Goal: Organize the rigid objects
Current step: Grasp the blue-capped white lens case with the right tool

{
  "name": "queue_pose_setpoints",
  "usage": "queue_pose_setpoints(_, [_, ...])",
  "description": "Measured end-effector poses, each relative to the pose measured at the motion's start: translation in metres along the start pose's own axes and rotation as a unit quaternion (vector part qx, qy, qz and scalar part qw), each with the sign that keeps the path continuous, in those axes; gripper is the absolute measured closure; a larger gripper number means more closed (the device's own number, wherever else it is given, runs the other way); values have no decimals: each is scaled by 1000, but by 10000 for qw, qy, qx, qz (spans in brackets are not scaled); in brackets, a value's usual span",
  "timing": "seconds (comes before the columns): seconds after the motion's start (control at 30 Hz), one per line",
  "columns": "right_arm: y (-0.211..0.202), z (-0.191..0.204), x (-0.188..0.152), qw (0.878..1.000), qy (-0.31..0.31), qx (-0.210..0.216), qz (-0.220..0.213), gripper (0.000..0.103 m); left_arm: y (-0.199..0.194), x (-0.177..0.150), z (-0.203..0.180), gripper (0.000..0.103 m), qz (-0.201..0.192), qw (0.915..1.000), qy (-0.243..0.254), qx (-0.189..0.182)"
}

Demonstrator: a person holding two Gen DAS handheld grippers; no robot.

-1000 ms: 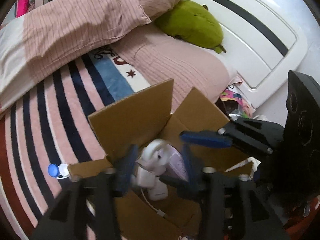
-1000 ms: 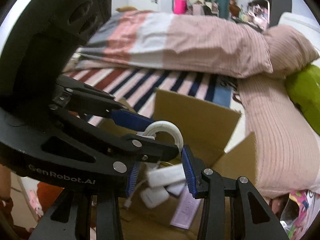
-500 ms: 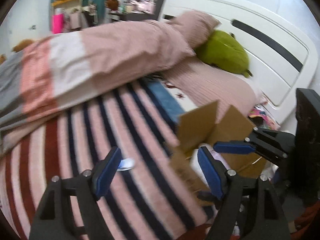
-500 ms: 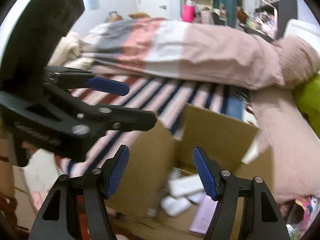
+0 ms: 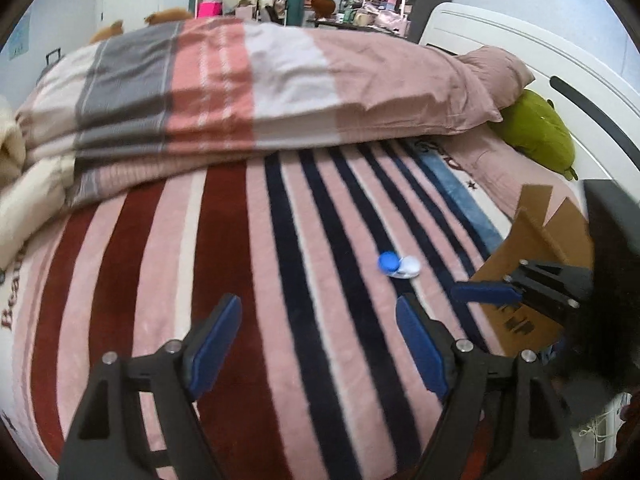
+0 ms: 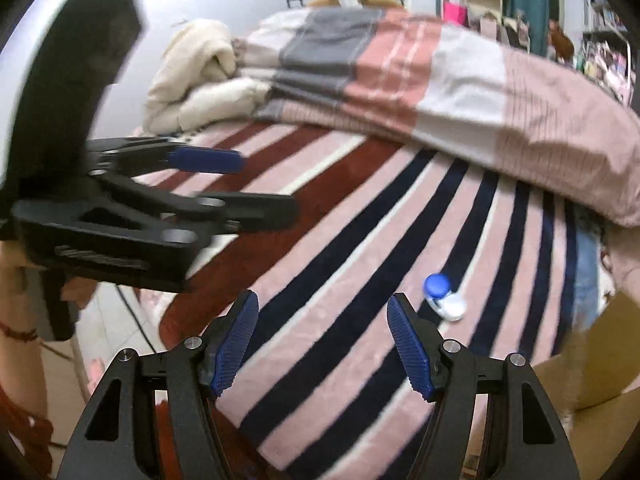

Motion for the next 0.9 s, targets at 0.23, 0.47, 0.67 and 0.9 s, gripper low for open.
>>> queue_pose_setpoints(0.23, [75, -63, -33, 9908, 850, -982, 372, 37, 24, -28, 18, 26, 173, 9997, -154, -41])
queue_pose_setpoints(0.47, [113, -126, -42, 9779, 1209, -1699, 149, 37, 38, -38, 27, 26, 268, 9992, -288, -98])
queue_pose_setpoints(0.67, [123, -132, -34, 9815, 1132, -1545, -37, 72, 40, -39, 30, 26, 303, 9989, -328, -129])
queue_pose_setpoints(0.9, [112, -96, -29, 9901, 617, -1255, -77, 74, 31, -37, 23, 26, 235, 9990, -322, -189])
Point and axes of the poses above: each gripper's, at about its wrist camera, not at the fingertips, and y roughly the way its jaws point, z to its left, x to its top, the point moved 9 cm from there along y, roughly the way its jaws point, and after that the axes turned 1 degree about -x, right-handed, at the moved point
